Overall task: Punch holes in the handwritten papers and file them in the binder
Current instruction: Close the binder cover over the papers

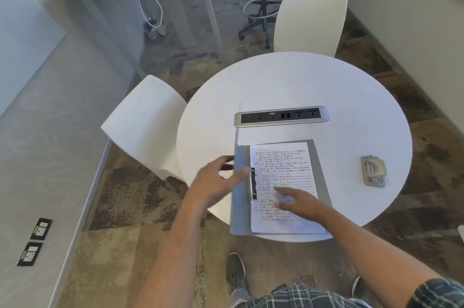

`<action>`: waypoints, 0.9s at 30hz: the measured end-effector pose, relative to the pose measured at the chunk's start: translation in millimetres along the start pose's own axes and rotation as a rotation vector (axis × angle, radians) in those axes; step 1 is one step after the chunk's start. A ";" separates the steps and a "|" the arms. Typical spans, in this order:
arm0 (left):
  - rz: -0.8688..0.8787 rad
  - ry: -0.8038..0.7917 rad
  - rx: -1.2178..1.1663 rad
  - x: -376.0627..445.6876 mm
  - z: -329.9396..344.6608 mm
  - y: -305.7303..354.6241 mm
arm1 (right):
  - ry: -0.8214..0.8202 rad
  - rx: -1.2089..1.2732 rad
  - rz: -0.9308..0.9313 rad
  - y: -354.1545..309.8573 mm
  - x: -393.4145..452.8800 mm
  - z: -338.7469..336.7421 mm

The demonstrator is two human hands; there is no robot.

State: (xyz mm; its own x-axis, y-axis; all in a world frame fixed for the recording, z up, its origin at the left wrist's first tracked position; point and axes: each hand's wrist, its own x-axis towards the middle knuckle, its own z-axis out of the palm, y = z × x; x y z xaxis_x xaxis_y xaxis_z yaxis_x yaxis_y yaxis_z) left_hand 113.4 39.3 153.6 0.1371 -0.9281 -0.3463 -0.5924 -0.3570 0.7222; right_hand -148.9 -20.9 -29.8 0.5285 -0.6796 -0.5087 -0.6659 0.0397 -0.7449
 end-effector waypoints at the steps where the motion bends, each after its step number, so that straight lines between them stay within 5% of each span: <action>1: 0.023 -0.057 0.010 2.2 13.3 4.1 | 0.015 0.198 0.007 -7.3 -2.7 -5.8; 4: 0.038 -0.209 -0.003 10.3 51.9 2.8 | 0.078 0.650 0.027 -21.1 -9.8 -27.7; 9: 0.042 -0.249 0.361 18.3 103.0 -30.3 | 0.154 1.137 -0.006 -5.7 -23.2 -64.1; 14: 0.045 -0.256 0.550 19.5 129.8 -65.6 | 0.417 0.780 0.102 15.9 -31.6 -68.3; 22: 0.172 -0.140 0.948 12.6 164.9 -83.2 | 0.502 0.820 0.277 43.2 -41.3 -43.9; 27: 0.157 -0.105 1.077 11.8 185.0 -89.1 | 0.456 0.204 0.402 54.1 -49.0 -17.8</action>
State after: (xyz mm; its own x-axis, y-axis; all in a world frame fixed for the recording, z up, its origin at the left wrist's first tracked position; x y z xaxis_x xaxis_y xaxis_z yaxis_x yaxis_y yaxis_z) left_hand 20.9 79.8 -25.6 -0.0383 -0.9233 -0.3821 -0.9883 0.0916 -0.1222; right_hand -220.3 1.5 -37.5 -0.0483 -0.8242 -0.5642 -0.6280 0.4643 -0.6245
